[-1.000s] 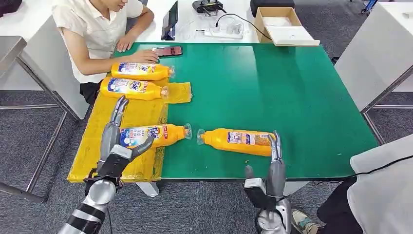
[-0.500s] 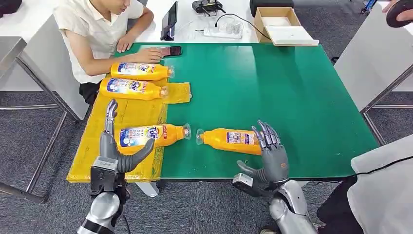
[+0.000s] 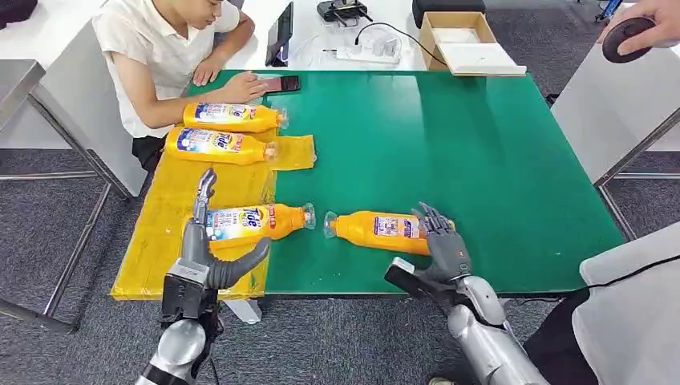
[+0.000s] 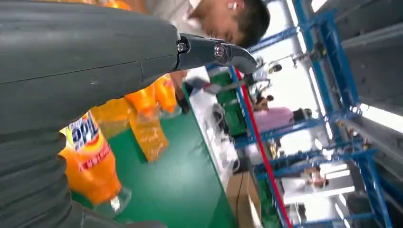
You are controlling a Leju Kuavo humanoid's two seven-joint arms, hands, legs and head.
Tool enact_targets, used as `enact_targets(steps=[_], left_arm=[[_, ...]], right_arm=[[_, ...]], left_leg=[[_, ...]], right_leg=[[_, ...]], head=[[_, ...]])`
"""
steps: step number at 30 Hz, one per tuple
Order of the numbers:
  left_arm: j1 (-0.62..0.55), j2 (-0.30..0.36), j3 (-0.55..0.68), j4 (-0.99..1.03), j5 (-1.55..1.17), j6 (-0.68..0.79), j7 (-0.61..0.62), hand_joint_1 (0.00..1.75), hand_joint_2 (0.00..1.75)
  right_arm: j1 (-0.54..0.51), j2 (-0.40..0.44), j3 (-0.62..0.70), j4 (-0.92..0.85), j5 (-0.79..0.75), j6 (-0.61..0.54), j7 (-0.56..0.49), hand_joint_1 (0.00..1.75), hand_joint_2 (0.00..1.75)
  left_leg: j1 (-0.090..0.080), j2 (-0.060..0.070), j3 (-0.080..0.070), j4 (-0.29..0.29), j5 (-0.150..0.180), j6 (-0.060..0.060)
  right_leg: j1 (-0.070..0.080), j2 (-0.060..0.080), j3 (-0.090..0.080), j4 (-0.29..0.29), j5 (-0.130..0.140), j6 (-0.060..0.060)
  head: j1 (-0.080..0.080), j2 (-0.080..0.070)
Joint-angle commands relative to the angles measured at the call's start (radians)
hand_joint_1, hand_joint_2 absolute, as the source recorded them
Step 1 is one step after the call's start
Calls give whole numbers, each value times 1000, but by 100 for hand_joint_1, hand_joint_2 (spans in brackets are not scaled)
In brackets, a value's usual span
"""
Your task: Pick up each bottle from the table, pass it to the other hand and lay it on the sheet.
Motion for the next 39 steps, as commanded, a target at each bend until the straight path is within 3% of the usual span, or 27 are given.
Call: enact_targets(steps=[1, 9, 14, 15, 16, 23, 24, 31, 35, 39], left_arm=[[-64, 1, -42, 94, 18, -26, 27, 0, 175], [-70, 3, -54, 93, 38, -60, 49, 0, 175], [-83, -2, -63, 112, 79, -118, 84, 0, 175], [-86, -3, -63, 119, 79, -119, 84, 0, 175], [-89, -4, -64, 125, 79, -119, 84, 0, 175], [-93, -5, -63, 131, 82, -121, 84, 0, 175], [-94, -5, -62, 131, 90, -128, 85, 0, 175], [-130, -8, -63, 173, 144, -163, 76, 0, 175], [-117, -12, -50, 160, 180, -147, 51, 0, 175], [-39, -64, 12, 65, 189, 50, -56, 0, 175]], right_arm=[[-136, 18, 53, 252, 25, 30, 49, 0, 175], [-176, 23, 75, 291, 40, 115, 122, 0, 175], [-212, 18, 110, 357, 56, 282, 232, 0, 175], [-212, 16, 114, 359, 57, 293, 230, 0, 175], [-210, 13, 117, 363, 57, 301, 228, 14, 175], [-210, 13, 121, 365, 58, 308, 224, 14, 175], [-211, 14, 119, 366, 48, 325, 219, 175, 175], [-216, 5, 117, 381, -21, 428, 132, 175, 175], [-182, 19, 30, 341, -174, 456, -52, 175, 175], [-116, 55, -39, 232, -316, 414, -225, 175, 175]], left_leg=[[1, 3, 4, -1, -1, -2], [1, 3, 3, 0, -1, -2], [1, 4, 5, 0, 0, -2], [1, 4, 6, -1, 0, -1], [1, 4, 8, -1, 0, -2], [1, 6, 15, -1, 0, -2], [1, 6, 16, -1, 0, -2], [1, 5, 19, -1, 0, -2], [2, 6, 20, -2, 0, -2], [2, 8, 20, -2, -1, -2]], right_leg=[[1, 1, 4, -1, -1, -2], [1, 1, 3, 0, 0, -2], [1, 0, 4, -1, 0, -2], [1, 0, 5, -1, 0, -1], [2, 0, 7, -2, 0, -2], [2, 1, 14, -3, 1, -2], [2, 1, 14, -3, 1, -2], [2, 1, 18, -3, 0, -2], [2, 1, 18, -4, 1, -2], [3, 4, 18, -4, 1, -2]], head=[[0, 0], [0, 0], [0, 0], [0, 0], [0, 0], [0, 0], [0, 0], [0, 0], [0, 0], [0, 0]])
